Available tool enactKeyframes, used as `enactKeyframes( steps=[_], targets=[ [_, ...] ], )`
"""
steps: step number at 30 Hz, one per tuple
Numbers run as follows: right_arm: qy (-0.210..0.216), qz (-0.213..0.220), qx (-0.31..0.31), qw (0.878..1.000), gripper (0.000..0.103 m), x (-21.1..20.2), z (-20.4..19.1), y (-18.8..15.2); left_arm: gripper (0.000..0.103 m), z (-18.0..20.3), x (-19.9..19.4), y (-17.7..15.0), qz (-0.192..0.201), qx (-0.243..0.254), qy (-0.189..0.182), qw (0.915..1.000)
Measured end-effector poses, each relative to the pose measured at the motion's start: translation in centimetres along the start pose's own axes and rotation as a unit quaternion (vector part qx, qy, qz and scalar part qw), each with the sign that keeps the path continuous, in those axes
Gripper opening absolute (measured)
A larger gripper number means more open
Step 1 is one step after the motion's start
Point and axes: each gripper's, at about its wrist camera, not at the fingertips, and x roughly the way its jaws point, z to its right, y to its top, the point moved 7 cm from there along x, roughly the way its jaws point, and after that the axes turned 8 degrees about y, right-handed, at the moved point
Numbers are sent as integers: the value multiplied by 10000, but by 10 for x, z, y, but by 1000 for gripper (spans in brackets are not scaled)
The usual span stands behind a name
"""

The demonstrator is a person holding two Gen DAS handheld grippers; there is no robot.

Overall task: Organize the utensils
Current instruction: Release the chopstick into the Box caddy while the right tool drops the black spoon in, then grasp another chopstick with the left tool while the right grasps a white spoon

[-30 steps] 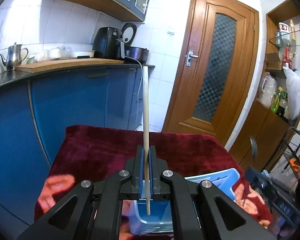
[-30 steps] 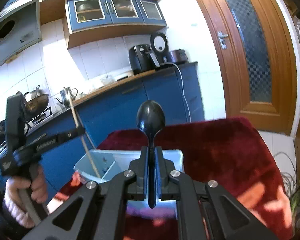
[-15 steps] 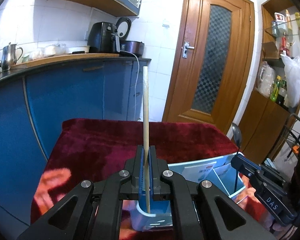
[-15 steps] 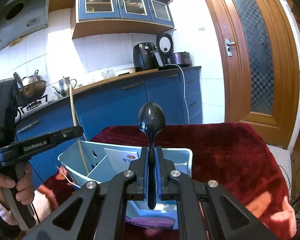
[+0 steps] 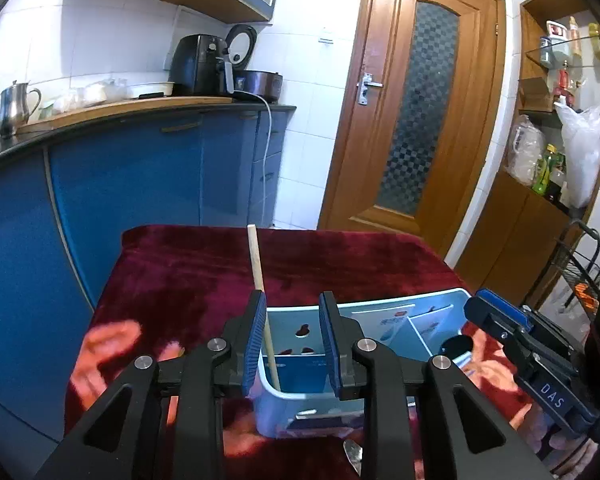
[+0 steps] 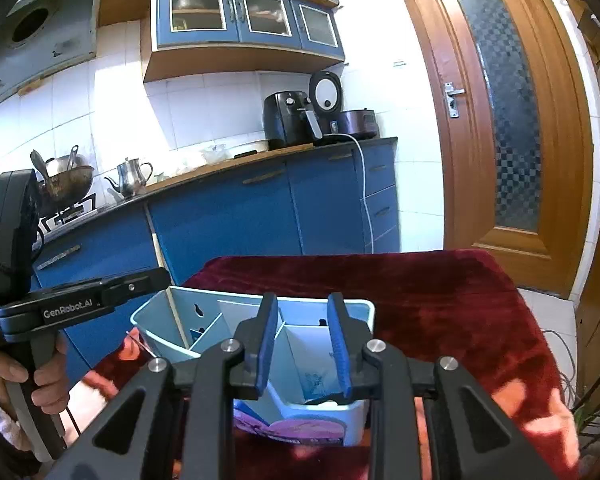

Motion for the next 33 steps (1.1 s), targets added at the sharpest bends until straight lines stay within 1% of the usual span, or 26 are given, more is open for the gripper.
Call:
enactKeyframes(
  steps=[3,6,8,14,18,25,33],
  targets=[
    [-179,1,3,9998,28,-12,0,3,28,-2,-10,2,3,-21,55,10000],
    [-289,-49,50,9996,28,-23,-1,6,28,-5,-21,1,-58,-95,-28,9999],
    [-355,-100,101,9993,28,-32,-3,6,28,-7,-28,1,-55,-98,-11,9999],
    [-571,-225,162,9980,28,-58,-9,4,28,-9,-57,-1,9,52,146,9999],
    [-760,-377,236,9961,28,-73,-10,-2,28,-8,-73,-8,-63,122,186,9997],
    [-734,-611,452,9944,28,-95,-13,-19,28,-10,-95,-32,-315,140,75,9994],
    [-747,-847,586,9919,29,-112,-17,-44,28,-14,-108,-62,-588,184,94,9981]
  ],
)
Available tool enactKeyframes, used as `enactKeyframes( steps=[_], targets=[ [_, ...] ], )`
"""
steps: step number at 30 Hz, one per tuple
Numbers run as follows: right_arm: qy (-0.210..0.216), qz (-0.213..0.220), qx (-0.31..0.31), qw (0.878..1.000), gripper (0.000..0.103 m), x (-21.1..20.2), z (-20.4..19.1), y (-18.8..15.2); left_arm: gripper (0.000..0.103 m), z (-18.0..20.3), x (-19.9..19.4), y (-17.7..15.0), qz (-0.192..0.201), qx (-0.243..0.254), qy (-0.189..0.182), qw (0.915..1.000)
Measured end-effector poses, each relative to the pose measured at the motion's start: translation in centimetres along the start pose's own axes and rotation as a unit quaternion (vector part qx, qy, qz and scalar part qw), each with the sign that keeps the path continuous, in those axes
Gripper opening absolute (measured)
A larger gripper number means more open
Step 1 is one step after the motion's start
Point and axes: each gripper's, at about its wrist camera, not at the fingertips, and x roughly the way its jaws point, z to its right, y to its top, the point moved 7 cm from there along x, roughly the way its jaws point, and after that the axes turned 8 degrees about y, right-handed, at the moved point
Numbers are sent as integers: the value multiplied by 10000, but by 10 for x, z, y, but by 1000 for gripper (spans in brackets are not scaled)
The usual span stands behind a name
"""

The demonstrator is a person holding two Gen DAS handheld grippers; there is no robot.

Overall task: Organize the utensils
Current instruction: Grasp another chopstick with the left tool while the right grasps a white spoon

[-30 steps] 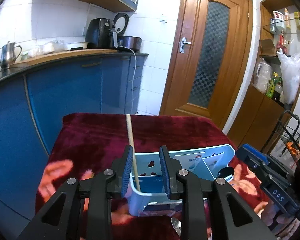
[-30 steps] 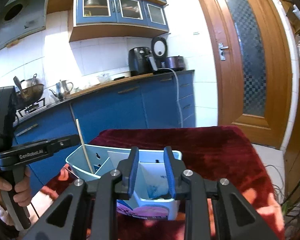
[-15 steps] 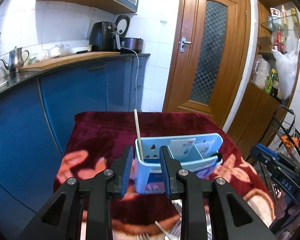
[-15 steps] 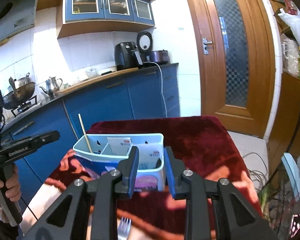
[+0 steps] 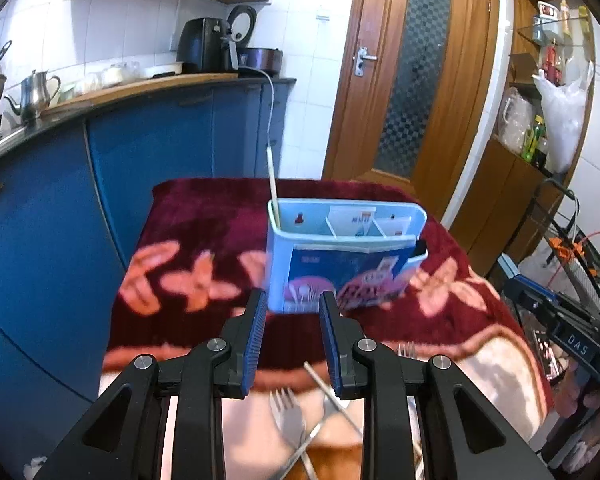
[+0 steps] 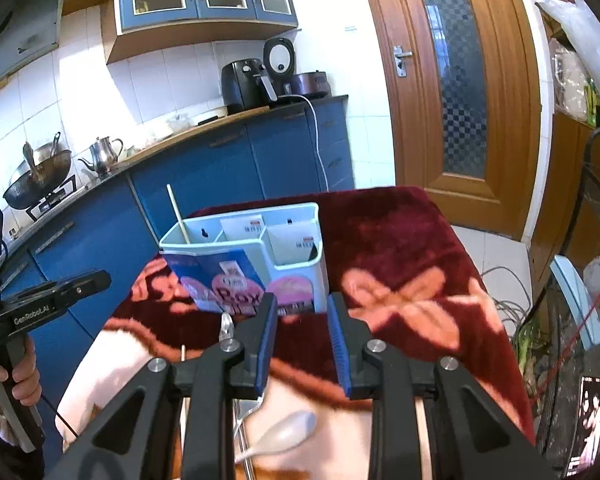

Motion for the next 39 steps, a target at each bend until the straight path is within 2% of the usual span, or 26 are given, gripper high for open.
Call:
enactKeyframes(
  steps=[7,15,20,28,39],
  targets=[
    [1,-180,119,9998,33,-6,5,-21,28,-1,3,-25,-309,24,18,9995],
    [-29,-452,233,9987,33,-6,14,-43,28,3,20,-51,-761,40,-2,9971],
    [-55,-606,300,9977,33,-3,18,-55,28,15,29,-66,-1038,38,-182,9944],
    [-143,-802,350,9961,33,3,28,-68,28,37,37,-79,-1266,172,-272,9914],
    [-2,-841,376,9957,33,0,37,-82,28,64,55,-100,-1974,47,-380,9796]
  ],
)
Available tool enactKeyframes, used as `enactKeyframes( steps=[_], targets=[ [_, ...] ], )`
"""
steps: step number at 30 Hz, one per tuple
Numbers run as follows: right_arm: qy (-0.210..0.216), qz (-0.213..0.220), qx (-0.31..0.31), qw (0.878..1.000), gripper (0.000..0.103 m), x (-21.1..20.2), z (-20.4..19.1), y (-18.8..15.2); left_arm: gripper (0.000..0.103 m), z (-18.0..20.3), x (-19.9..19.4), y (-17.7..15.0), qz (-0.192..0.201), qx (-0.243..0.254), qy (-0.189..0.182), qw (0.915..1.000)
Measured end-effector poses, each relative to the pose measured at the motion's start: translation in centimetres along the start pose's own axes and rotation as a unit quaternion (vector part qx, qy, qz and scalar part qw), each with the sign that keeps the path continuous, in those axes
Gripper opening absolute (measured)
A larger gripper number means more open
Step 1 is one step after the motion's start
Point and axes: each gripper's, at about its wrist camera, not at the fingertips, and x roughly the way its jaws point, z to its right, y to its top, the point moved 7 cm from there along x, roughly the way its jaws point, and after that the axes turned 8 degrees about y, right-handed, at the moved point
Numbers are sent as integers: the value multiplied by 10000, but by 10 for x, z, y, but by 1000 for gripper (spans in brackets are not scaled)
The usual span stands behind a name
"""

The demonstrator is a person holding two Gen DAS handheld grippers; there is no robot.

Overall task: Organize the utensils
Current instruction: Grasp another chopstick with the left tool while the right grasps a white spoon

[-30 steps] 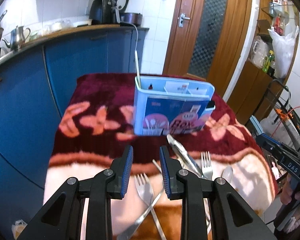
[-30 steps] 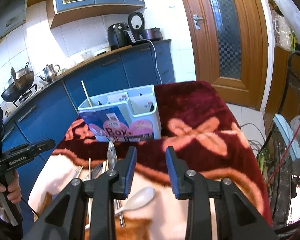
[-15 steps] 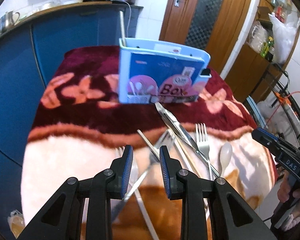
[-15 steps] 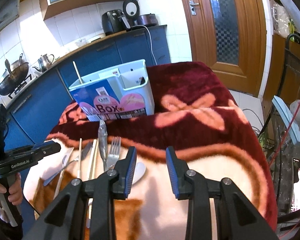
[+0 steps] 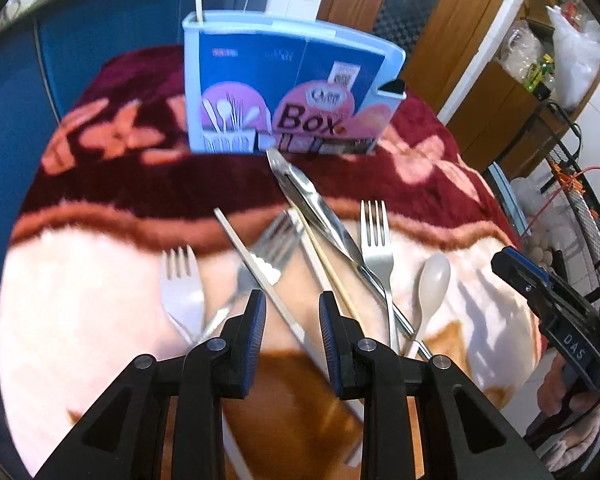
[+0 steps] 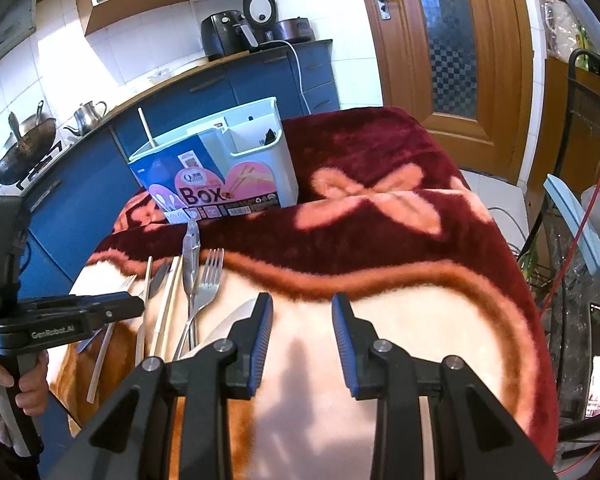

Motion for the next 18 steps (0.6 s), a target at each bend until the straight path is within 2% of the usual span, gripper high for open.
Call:
enactKeyframes(
  steps=[6,11,13,14,18],
  targets=[
    [80,-16,38,10000,34,-1,5,-5,28,-4,12,0,-261,-258,143,9992],
    [107,-38,54,9999,34,0,8,-7,28,-7,21,3,-438,-511,13,9977],
    [100,-47,66,9999,34,0,9,-8,23,-8,22,5,-452,-589,-35,9972],
    [99,-55,76,9999,34,0,10,-8,14,-9,23,6,-456,-613,-26,9971],
    [90,-83,66,9999,34,1,8,-8,11,-17,21,4,-444,-826,-221,9953]
  ],
)
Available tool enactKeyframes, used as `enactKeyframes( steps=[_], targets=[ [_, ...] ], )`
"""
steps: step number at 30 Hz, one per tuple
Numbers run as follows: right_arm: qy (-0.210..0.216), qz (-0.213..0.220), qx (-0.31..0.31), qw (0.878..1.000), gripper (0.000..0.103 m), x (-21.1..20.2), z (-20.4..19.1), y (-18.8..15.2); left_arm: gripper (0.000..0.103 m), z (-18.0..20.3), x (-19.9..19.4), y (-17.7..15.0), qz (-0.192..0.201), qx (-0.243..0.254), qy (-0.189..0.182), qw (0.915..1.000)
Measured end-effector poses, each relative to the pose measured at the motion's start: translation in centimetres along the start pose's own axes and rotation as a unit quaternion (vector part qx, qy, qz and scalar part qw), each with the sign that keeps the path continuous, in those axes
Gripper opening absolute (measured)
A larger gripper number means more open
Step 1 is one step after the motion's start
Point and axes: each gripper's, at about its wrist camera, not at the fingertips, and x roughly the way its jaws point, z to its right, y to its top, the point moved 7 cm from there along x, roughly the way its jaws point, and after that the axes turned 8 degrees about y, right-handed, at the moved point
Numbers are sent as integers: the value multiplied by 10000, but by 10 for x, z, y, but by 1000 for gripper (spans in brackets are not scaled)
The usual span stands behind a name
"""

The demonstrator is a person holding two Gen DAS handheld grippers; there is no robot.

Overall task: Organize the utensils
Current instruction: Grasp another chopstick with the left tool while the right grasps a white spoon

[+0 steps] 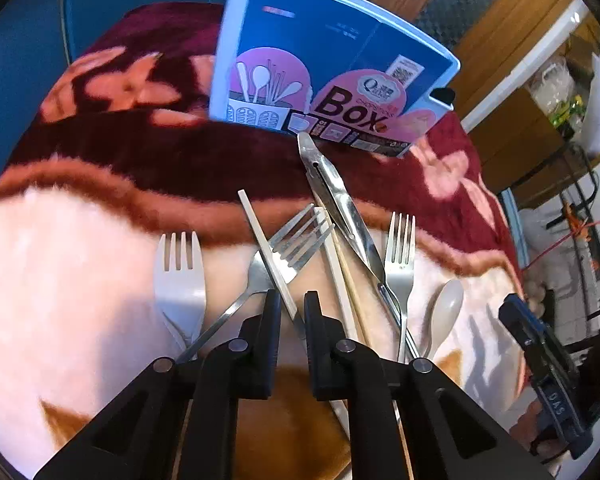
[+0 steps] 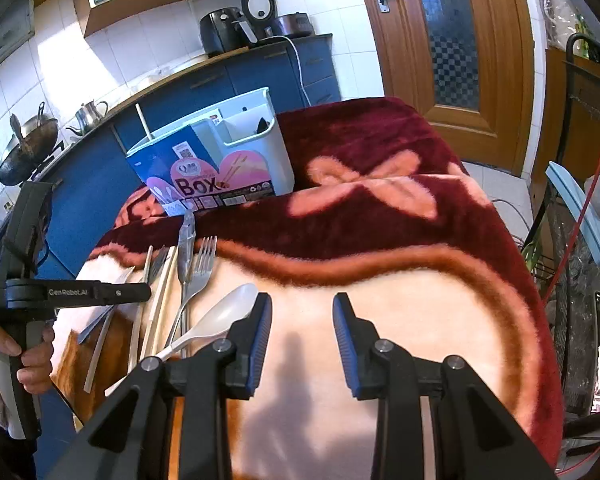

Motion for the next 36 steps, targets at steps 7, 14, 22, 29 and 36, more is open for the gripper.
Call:
enactKeyframes(
  steps=[7,14,22,29,36],
  targets=[
    [47,-148,52,9999,35,5,-6,-3,6,-4,-19,-3,267,-71,-304,9992],
    [199,-395,236,9987,35,17,-15,-8,5,-8,-48,3,886,73,-455,9950],
    [428,-617,488,9960,35,28,-27,-11,5,-25,-78,13,1602,154,-339,9864],
    [580,-836,729,9921,36,44,-33,-13,5,-43,-102,17,2095,161,-232,9774],
    [759,-807,1139,9873,38,49,-30,-10,4,-48,-115,16,2316,136,-409,9719]
  ],
)
